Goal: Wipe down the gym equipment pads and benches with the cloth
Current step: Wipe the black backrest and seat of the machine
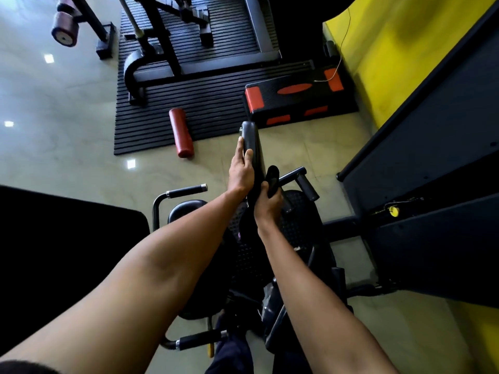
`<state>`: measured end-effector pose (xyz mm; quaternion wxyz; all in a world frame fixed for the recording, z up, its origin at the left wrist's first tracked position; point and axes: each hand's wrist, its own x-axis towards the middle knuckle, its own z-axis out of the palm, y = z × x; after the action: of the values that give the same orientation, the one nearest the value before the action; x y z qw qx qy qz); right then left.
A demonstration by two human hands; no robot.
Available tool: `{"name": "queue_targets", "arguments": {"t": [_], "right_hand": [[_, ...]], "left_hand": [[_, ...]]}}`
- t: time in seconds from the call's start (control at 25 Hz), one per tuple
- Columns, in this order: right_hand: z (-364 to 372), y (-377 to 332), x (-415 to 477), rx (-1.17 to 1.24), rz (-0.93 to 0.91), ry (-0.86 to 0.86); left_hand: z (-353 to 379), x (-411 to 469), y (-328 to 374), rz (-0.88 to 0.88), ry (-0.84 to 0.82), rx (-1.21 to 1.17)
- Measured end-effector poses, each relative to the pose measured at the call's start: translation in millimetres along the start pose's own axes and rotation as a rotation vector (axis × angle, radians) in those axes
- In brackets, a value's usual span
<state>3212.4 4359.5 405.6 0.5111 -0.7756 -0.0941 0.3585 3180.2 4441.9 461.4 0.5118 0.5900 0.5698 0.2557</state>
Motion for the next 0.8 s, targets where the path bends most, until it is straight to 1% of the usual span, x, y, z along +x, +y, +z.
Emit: {"name": "queue_targets", "arguments": {"t": [0.08, 0.2, 0.28, 0.4, 0.64, 0.8], "right_hand": [[-3.2, 0.3, -18.4, -0.006, 0.007, 0.014], [-4.8, 6.1, -42.1, -0.053, 0.084, -0.011], [-0.8, 11.2, -54.3, -0.094, 0.164, -0.025], [9.7, 26.8, -69.5, -0.146, 0.22, -0.072], [40.1, 77.4, -98.8, -0.485, 0.168, -0.277], [66.9, 103.8, -103.5, -0.726, 0.119, -0.398]], "left_hand": [[-9.0, -22.1, -10.0, -0.056, -0.037, -0.006], [-27.4, -54.8, -32.9, -0.077, -0.048, 0.01], [-41.3, -74.2, -53.5, -0.138, -0.036, 0.031], [-60.5, -102.4, -91.4, -0.241, 0.011, 0.035], [-91.9, -136.5, -166.1, -0.378, 0.086, -0.024], [-108.9, -138.0, -216.4, -0.443, 0.167, -0.044]]}}
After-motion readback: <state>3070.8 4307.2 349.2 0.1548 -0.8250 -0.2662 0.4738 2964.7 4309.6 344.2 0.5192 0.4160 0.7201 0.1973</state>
